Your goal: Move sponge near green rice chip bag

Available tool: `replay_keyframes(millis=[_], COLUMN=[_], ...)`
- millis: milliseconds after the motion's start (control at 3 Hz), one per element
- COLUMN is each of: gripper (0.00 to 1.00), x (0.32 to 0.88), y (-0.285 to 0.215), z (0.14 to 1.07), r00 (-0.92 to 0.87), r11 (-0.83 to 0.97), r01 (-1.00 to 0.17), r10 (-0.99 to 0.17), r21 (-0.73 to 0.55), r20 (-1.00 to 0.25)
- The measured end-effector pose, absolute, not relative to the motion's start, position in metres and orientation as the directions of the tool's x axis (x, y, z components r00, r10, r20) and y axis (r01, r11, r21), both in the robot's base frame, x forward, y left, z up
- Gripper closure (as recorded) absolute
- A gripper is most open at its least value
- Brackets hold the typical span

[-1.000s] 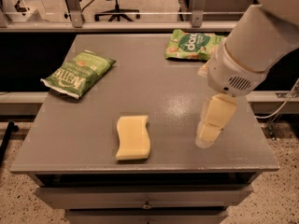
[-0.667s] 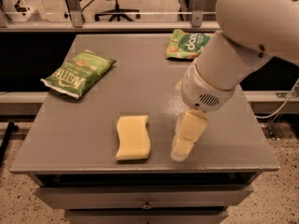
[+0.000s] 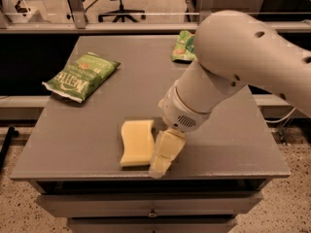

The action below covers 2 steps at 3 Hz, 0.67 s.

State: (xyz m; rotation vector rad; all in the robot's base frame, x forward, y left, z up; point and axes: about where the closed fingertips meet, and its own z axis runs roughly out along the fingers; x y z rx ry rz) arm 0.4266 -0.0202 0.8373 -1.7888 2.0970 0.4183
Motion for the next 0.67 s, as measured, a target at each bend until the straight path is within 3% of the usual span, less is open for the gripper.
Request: replay_keyframes(millis=[333,667], gripper=[0.18,0.42], x=[0.4307,0.4327], y=[-0.0048,0.0022], z=[0.8358,0.8375], r00=[-0.159,-0.183], r11=[0.183,0.212], r01=[-0.983,-0.977], r10=[-0.856,-0.835], r21=[0.0,0.004], r20=[-0.492,-0.52])
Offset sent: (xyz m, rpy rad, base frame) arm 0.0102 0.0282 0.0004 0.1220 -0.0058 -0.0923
